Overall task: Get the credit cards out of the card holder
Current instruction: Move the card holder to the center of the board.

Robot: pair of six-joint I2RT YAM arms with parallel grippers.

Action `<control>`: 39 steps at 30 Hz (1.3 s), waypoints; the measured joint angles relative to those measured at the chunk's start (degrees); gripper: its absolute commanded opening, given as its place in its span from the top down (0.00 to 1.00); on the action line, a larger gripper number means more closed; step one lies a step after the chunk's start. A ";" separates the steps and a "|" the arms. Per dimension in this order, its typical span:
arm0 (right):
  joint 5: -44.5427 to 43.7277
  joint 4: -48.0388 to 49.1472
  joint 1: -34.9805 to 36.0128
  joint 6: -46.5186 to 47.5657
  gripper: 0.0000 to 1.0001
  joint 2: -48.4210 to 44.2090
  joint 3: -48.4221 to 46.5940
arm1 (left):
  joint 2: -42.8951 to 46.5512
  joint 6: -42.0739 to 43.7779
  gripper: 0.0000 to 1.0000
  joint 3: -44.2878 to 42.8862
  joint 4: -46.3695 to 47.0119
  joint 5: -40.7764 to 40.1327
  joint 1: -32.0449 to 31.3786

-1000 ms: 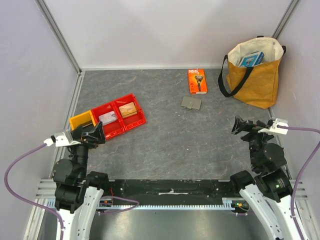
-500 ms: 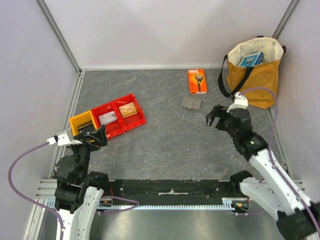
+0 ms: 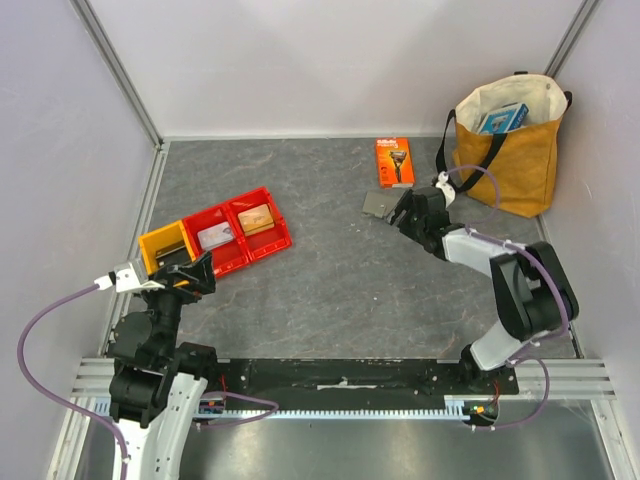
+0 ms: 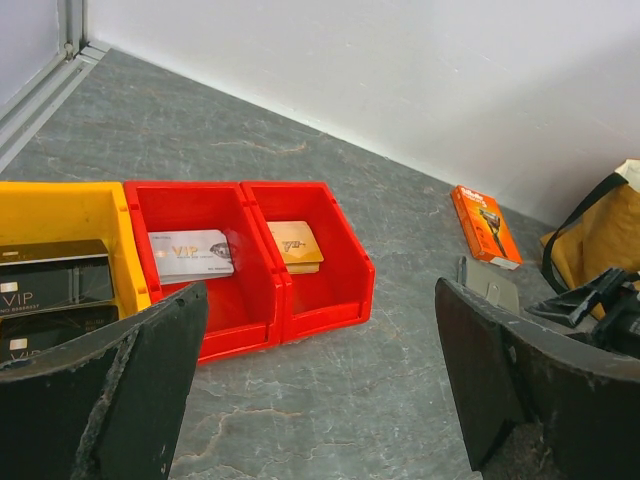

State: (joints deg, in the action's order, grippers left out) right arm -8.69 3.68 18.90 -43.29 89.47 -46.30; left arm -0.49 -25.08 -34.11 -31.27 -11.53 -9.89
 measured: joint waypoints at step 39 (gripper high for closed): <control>18.12 28.57 -9.94 -10.51 1.00 17.29 2.78 | -5.86 0.02 0.04 0.44 1.20 6.29 0.55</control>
State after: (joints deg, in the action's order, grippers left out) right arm 9.43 32.25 8.95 -53.80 106.76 -43.53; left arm -6.35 -25.06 -33.67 -30.06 -5.23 -9.34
